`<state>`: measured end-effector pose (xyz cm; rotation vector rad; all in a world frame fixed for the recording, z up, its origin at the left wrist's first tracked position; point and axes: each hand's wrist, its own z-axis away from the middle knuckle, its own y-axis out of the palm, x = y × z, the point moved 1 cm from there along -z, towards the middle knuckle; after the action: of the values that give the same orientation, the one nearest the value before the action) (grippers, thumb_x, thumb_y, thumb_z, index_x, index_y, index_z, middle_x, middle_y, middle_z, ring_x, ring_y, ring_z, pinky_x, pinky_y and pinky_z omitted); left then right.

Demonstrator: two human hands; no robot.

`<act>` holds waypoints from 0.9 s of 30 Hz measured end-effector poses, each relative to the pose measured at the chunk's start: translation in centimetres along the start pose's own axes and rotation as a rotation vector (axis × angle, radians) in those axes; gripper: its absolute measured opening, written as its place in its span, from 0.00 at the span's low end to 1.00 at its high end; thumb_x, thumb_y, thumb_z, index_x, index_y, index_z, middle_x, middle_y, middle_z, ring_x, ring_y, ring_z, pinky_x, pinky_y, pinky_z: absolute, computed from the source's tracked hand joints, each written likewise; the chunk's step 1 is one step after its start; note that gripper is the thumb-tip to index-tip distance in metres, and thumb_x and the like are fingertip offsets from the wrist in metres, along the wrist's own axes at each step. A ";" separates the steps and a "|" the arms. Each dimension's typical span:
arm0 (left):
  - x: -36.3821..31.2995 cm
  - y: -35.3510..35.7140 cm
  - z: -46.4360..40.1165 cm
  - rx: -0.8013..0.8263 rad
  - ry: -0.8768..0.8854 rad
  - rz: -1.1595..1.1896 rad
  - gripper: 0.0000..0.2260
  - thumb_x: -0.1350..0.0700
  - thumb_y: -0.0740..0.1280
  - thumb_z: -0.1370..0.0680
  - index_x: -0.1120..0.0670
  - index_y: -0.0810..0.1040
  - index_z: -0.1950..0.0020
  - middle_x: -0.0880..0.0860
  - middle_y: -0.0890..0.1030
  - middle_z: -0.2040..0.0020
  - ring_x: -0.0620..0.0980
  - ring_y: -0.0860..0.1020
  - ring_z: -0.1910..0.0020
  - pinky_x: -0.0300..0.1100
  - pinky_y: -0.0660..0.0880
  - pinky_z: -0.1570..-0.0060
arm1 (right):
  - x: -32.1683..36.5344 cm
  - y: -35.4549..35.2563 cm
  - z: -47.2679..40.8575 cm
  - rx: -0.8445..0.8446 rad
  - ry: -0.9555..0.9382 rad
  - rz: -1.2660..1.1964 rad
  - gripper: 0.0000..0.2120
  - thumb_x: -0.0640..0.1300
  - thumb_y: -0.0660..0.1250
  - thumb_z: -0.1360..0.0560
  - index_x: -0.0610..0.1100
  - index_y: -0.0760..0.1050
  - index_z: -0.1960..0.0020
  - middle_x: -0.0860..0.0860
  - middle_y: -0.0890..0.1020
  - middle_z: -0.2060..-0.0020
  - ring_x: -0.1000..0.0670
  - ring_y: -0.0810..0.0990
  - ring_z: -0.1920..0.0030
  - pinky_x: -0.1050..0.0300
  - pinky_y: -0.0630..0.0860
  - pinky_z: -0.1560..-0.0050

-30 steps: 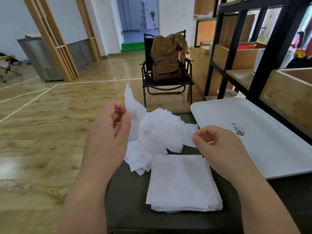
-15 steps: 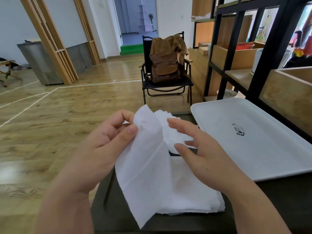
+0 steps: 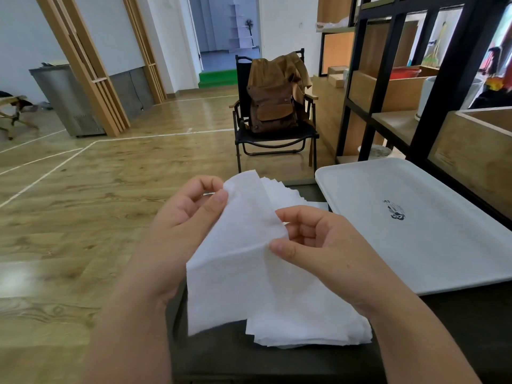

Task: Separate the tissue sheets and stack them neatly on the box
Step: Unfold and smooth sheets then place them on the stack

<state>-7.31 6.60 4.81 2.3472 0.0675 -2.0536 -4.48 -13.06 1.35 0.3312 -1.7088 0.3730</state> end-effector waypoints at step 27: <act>1.5 1.3 -0.9 -0.277 0.103 -0.456 0.10 0.57 0.78 0.30 0.42 0.86 0.58 0.49 0.83 0.65 0.38 0.73 0.70 0.27 0.72 0.66 | -0.3 -1.4 -0.3 -0.469 -0.160 0.327 0.14 0.42 0.73 0.28 0.62 0.81 0.52 0.69 0.79 0.67 0.63 0.77 0.64 0.73 0.71 0.63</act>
<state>-6.14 5.40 3.41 2.4175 0.9034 -1.9134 -3.63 -14.21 1.18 -0.2712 -1.9499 0.1729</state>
